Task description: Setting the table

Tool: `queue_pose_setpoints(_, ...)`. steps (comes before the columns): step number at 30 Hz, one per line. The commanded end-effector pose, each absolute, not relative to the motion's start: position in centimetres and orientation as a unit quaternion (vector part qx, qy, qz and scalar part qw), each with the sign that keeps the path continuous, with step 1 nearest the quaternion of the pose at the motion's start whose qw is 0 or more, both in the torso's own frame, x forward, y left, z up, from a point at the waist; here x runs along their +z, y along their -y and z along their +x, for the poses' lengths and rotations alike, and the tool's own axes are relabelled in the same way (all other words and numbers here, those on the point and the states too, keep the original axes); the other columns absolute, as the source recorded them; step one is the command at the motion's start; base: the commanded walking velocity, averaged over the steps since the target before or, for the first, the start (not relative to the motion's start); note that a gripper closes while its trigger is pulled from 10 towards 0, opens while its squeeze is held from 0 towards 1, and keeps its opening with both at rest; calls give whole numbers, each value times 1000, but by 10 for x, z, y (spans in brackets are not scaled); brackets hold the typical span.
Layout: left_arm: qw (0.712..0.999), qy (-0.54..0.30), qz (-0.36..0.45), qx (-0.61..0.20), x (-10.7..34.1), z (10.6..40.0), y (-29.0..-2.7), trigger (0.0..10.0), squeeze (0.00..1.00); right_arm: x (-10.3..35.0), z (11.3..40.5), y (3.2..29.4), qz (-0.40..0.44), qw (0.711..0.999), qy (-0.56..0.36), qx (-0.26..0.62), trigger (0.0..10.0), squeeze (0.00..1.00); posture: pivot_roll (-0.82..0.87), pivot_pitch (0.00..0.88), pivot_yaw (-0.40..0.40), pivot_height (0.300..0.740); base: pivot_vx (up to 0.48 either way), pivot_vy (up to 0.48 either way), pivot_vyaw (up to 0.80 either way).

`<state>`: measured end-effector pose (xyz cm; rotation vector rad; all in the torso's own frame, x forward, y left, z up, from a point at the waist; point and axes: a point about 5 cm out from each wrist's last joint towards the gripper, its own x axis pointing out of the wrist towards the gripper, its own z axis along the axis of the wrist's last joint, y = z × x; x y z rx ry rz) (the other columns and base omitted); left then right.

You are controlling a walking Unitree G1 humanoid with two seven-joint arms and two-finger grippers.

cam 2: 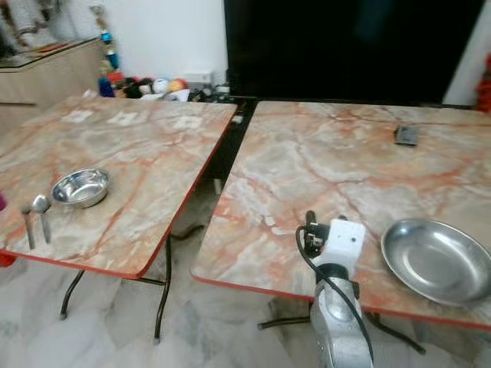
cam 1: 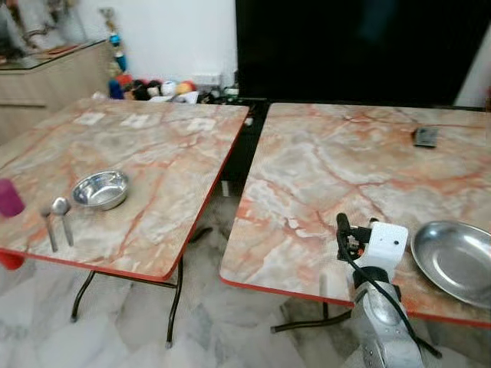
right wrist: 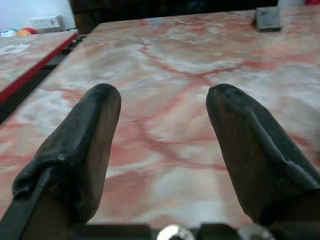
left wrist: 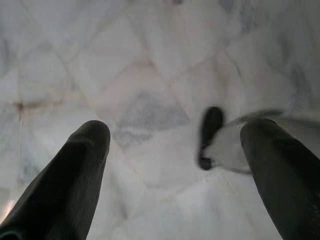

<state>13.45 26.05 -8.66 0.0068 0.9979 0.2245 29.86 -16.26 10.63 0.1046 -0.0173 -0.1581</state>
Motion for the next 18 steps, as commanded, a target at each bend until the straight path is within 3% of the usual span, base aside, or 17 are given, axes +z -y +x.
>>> queue_pose_setpoints(1,867,-486,11,114,-87,127,-268,10000,0,111,302,148,61,996,16,-56,10000,0,50,0,17,740,0,476,0)
queue_pose_setpoints(18,869,-485,12,100,-88,132,-259,10000,0,113,309,147,63,997,17,-51,10000,0,40,0,4,740,0,477,0)
